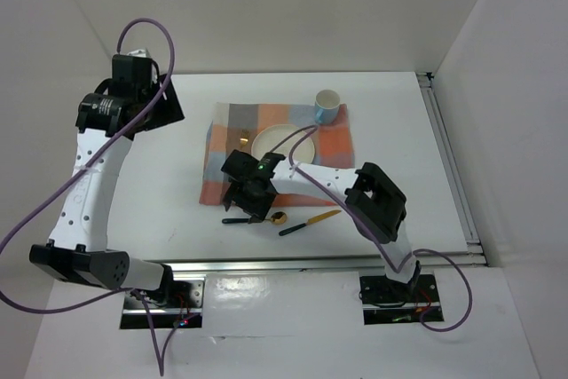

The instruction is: Set the dinner table for one person

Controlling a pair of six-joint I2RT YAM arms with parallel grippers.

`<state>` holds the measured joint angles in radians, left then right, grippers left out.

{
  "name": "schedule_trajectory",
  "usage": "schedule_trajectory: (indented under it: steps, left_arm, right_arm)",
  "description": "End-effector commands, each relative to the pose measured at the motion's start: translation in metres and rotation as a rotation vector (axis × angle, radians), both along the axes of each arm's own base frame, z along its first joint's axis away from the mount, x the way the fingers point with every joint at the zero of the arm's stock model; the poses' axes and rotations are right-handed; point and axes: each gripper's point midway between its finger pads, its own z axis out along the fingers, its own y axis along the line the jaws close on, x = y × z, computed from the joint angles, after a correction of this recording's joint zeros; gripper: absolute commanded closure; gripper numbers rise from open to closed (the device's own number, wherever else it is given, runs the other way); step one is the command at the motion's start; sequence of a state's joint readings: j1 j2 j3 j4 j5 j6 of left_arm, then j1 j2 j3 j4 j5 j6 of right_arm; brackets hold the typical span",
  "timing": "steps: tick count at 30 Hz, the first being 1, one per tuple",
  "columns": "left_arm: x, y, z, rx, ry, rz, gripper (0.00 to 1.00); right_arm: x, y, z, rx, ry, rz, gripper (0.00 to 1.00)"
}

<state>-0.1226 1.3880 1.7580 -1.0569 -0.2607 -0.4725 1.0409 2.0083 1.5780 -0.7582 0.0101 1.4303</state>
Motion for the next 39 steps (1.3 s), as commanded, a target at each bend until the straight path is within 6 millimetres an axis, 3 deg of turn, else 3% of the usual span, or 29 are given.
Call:
schedule_trajectory:
  steps: [1,8,9,12,20,23,24,31,35,36,39]
  left_arm:
    - [-0.008,-0.009,0.012,-0.035,-0.053,-0.06,0.21]
    - [-0.011,-0.018,0.0,-0.065,-0.034,-0.112,0.21]
    - [-0.01,-0.019,-0.002,-0.065,-0.034,-0.112,0.21]
    - [-0.011,-0.018,-0.011,-0.063,-0.011,-0.112,0.21]
    - [-0.013,-0.026,-0.01,-0.063,-0.018,-0.145,0.21]
    - [-0.011,-0.026,-0.009,-0.064,-0.027,-0.145,0.21]
    - [-0.011,-0.026,-0.009,-0.064,-0.027,-0.145,0.21]
    - [-0.012,-0.032,-0.009,-0.057,-0.026,-0.17,0.21]
    - [-0.011,-0.033,-0.005,-0.052,-0.036,-0.172,0.21]
    - [-0.011,-0.033,-0.005,-0.052,-0.036,-0.172,0.21]
    - [-0.012,-0.038,-0.001,-0.06,-0.046,-0.19,0.21]
  right_arm:
    - [-0.01,0.009,-0.002,-0.015,0.084,-0.151,0.22]
    - [-0.012,0.021,-0.024,-0.015,0.159,-0.216,0.24]
    - [-0.009,0.026,-0.019,-0.004,0.157,-0.224,0.24]
    - [-0.006,0.022,-0.029,-0.059,0.163,-0.264,0.24]
    - [0.0,0.009,-0.049,-0.121,0.198,-0.354,0.25]
    - [-0.004,0.002,-0.056,-0.147,0.215,-0.384,0.42]
    - [-0.01,-0.001,-0.062,-0.155,0.24,-0.38,0.52]
    - [-0.012,-0.003,-0.054,-0.137,0.235,-0.431,0.55]
    - [-0.016,-0.005,-0.045,-0.129,0.226,-0.441,0.74]
    - [-0.017,-0.007,-0.049,-0.132,0.231,-0.455,0.82]
    - [-0.017,-0.009,-0.037,-0.109,0.204,-0.469,0.91]
